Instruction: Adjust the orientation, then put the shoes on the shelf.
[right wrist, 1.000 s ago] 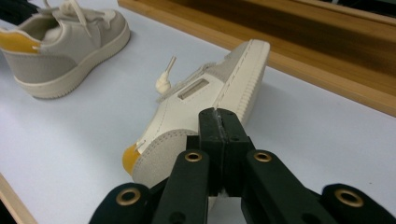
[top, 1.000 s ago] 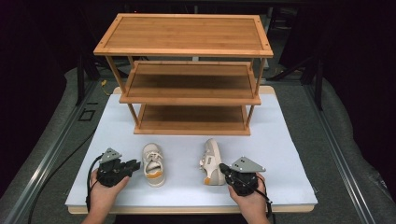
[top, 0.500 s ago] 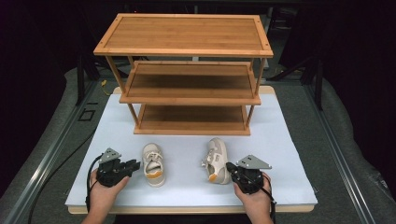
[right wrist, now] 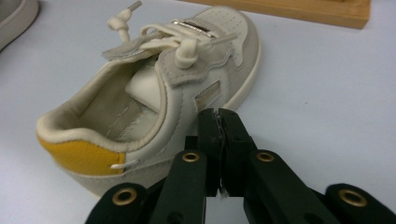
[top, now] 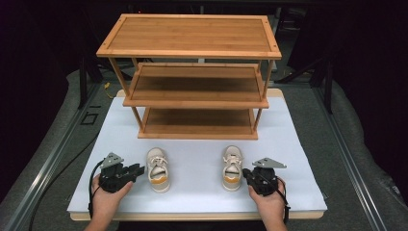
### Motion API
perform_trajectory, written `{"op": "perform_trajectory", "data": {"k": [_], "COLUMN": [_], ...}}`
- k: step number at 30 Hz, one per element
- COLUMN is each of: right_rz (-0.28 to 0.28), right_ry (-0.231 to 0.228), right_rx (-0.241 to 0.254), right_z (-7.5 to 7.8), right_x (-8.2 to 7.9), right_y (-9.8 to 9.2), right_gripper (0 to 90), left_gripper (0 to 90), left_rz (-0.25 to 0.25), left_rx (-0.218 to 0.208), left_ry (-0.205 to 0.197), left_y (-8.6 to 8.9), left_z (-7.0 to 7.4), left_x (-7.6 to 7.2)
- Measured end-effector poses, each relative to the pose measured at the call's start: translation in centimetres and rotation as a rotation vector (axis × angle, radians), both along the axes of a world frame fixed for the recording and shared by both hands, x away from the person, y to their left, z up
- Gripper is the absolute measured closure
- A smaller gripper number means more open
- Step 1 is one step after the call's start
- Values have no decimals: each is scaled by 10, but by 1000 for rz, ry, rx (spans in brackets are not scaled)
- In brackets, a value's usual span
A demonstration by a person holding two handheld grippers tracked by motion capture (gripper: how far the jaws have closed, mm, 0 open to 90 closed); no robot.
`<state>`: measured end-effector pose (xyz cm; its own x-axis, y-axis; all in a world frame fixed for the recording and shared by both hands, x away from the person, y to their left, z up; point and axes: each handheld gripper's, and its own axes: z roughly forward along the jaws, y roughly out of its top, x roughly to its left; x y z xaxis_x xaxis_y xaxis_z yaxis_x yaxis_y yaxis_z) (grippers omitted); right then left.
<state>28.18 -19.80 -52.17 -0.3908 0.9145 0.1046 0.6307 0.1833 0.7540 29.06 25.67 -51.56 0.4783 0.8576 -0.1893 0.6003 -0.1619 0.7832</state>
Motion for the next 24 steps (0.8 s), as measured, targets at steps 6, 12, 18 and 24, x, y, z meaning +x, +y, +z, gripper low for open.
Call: {"op": "perform_trajectory", "data": {"k": [6, 12, 18, 24], "right_rz": [-24, -51, -12, -18], "right_ry": [-53, -131, -186, -136], "right_rx": [9, 36, 102, 79], "right_z": [6, 13, 16, 11], "right_x": [-5, -11, -14, -6], "right_y": [3, 4, 12, 25], "right_gripper": [770, 633, 514, 446], "left_gripper": [640, 590, 459, 415], "left_rz": [2, -5, -15, -22], "left_rx": [-32, -83, -111, -130], "left_ry": [-4, -22, -12, 7], "left_y": [0, -2, -10, -17], "left_z": [1, 6, 5, 2], "left_x": [-1, -6, -4, -4]}}
